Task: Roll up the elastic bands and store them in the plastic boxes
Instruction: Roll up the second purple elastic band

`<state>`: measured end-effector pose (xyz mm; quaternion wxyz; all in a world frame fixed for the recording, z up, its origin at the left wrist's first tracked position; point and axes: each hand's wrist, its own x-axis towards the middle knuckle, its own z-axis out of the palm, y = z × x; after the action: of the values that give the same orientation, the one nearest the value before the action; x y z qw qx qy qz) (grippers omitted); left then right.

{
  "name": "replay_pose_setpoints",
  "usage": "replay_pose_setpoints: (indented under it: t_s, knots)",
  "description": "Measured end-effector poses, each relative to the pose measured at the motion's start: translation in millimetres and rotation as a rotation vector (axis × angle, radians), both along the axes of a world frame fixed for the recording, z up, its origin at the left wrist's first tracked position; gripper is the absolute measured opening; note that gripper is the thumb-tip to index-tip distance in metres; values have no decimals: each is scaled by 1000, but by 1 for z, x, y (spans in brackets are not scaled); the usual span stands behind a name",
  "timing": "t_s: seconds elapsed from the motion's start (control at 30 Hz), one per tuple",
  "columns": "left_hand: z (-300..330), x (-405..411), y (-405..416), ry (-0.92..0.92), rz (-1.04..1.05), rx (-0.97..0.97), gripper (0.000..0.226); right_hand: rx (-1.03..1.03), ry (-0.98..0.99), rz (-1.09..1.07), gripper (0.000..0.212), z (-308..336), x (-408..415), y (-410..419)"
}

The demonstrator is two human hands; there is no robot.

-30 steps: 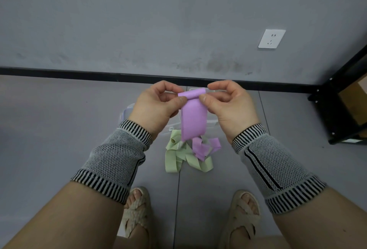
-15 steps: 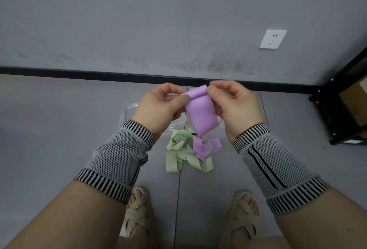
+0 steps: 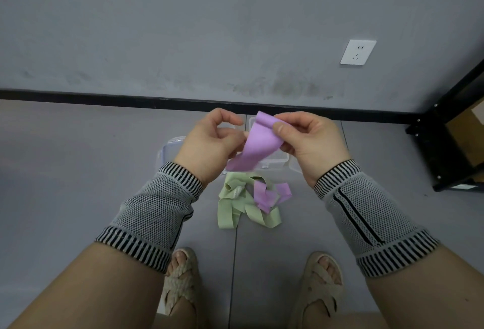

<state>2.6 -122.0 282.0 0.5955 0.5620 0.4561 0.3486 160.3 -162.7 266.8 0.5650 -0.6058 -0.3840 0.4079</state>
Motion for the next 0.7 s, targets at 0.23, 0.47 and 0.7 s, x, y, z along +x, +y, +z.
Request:
replay_pose_setpoints:
  t_s: [0.23,0.47,0.7]
  knots:
    - [-3,-1,1,27,-8,25,22,-8,172,-33,11,0,-2,2]
    - [-3,-2,4,-23,0,-69,23,15,331,-6,10,3,-4,1]
    - [-4,-3,5,-44,-13,-116,17,26,342,17,9,4,-4,1]
